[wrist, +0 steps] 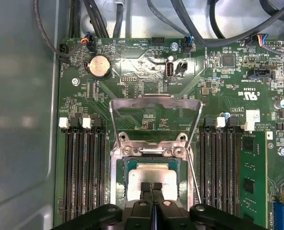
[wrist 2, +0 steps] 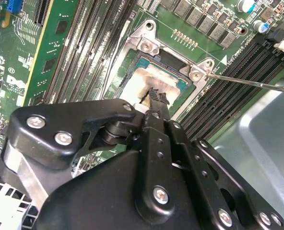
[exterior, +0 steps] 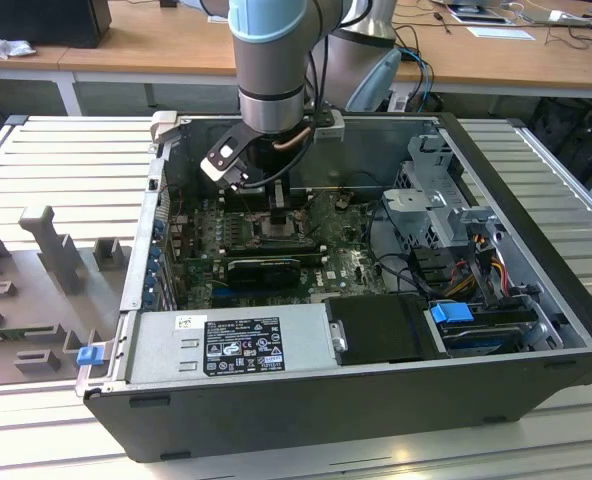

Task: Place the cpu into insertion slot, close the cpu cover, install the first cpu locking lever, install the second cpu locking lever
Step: 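Place the cpu into insertion slot, then close the cpu cover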

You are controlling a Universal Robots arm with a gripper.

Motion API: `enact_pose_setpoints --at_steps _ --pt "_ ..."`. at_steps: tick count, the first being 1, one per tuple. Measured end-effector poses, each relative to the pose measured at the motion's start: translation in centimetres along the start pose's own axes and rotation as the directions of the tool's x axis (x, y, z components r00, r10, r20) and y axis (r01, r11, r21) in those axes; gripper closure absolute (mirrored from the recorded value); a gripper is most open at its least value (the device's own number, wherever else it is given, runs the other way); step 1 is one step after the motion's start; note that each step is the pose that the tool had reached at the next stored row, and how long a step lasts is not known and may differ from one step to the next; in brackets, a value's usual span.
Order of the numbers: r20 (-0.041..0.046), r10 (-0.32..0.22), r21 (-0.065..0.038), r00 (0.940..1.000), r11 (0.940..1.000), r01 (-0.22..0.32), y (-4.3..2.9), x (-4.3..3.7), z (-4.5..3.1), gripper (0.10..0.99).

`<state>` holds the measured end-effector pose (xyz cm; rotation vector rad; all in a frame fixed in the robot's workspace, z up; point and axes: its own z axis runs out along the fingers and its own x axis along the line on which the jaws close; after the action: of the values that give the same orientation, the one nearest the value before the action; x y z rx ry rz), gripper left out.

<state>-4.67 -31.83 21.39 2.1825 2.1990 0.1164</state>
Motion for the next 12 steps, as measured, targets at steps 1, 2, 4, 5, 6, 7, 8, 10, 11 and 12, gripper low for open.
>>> enact_pose_setpoints --at_steps 1,2,4,5,6,7,8,10,11,12 --pt "0.0001 0.0 0.0 1.0 1.0 0.0 0.0 0.0 -0.05 0.98" --pt "0.0001 0.0 0.0 1.0 1.0 0.0 0.0 0.0 -0.11 0.98" --pt "0.0 0.0 0.001 1.0 1.0 0.0 0.02 0.0 -0.24 0.98" --pt "0.0001 0.0 0.001 1.0 1.0 0.0 0.02 0.0 -0.3 0.98" --pt "0.0 0.0 0.0 1.0 1.0 0.0 0.04 0.01 -0.47 0.98" --pt "0.0 0.0 0.001 1.0 1.0 0.0 0.05 0.01 -0.63 0.98" --pt "-0.0001 0.0 0.0 1.0 1.0 0.0 0.06 0.02 -0.67 0.98" --pt "-0.0021 0.001 0.002 1.0 1.0 -0.001 0.19 0.0 -0.66 0.98" --pt "-0.0024 0.001 0.005 1.0 1.0 -0.001 0.38 -0.01 -0.65 0.98" --pt "-0.0026 0.001 0.013 1.0 0.9999 -0.001 0.58 -0.01 -0.63 0.98"
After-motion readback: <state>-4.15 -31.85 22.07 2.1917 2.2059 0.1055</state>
